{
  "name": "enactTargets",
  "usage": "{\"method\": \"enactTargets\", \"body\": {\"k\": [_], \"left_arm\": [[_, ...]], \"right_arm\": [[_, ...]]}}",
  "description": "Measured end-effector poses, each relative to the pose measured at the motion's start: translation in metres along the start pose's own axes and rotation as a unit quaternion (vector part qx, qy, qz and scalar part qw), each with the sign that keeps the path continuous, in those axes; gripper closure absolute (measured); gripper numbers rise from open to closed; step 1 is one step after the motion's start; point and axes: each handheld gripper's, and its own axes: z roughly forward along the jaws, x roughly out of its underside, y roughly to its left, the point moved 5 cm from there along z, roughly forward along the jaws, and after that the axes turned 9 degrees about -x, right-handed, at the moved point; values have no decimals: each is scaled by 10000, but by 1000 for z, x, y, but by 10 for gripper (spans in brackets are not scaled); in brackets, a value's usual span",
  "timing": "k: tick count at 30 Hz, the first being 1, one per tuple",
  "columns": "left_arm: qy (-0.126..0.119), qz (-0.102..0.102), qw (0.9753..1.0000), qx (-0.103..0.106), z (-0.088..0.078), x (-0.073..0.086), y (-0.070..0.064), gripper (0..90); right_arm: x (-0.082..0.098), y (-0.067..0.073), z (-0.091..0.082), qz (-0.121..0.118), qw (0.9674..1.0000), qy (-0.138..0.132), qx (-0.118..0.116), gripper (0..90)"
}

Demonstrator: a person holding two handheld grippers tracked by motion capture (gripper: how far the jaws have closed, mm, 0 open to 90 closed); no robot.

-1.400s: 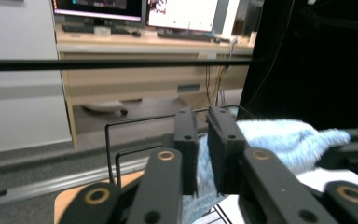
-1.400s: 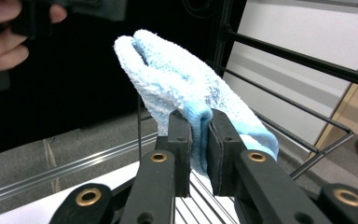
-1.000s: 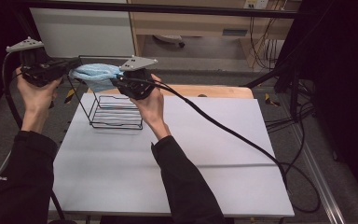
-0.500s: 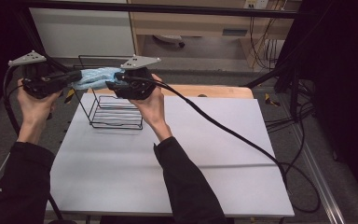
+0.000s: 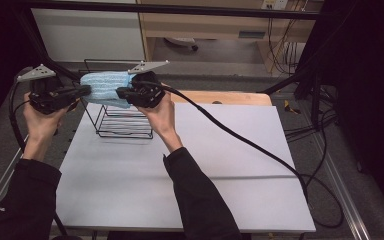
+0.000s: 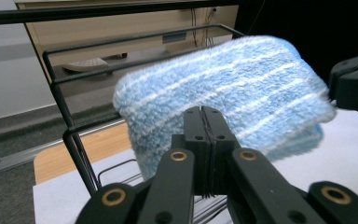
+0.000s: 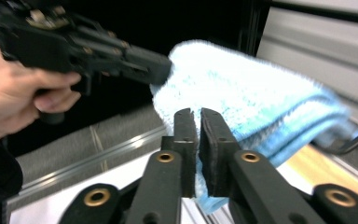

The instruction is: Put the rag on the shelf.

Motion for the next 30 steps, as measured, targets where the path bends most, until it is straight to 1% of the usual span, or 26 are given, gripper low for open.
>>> {"method": "enactTargets", "body": {"k": [2, 4, 9, 14, 18, 21, 23, 27, 30], "left_arm": [[8, 5, 10000, 17, 0, 5, 0, 892], [4, 3, 10000, 28, 0, 9, -1, 891], [69, 14, 10000, -34, 3, 17, 1, 891], [120, 15, 9998, -127, 12, 21, 1, 891], [170, -65, 9996, -213, 21, 22, 3, 891], [158, -165, 9995, -223, 25, 23, 4, 890], [137, -200, 9995, -197, 24, 24, 4, 890], [59, -164, 9997, -163, 16, 23, 3, 876], [-43, -168, 9998, -115, 7, 19, 3, 860]], "right_arm": [[4, -3, 3, 9, 9999, 125, 90, 876], [7, -6, 6, 34, 9997, 163, 152, 878], [15, -13, 8, 101, 9994, 193, 268, 877], [22, -18, 10, 74, 9992, 174, 359, 874], [26, -22, 14, 64, 9989, 155, 439, 873], [29, -23, 17, 29, 9987, 144, 484, 865], [30, -24, 18, 14, 9987, 141, 499, 855], [28, -21, 15, -88, 9989, 95, 450, 818], [24, -16, 11, -153, 9991, -30, 400, 798]]}}
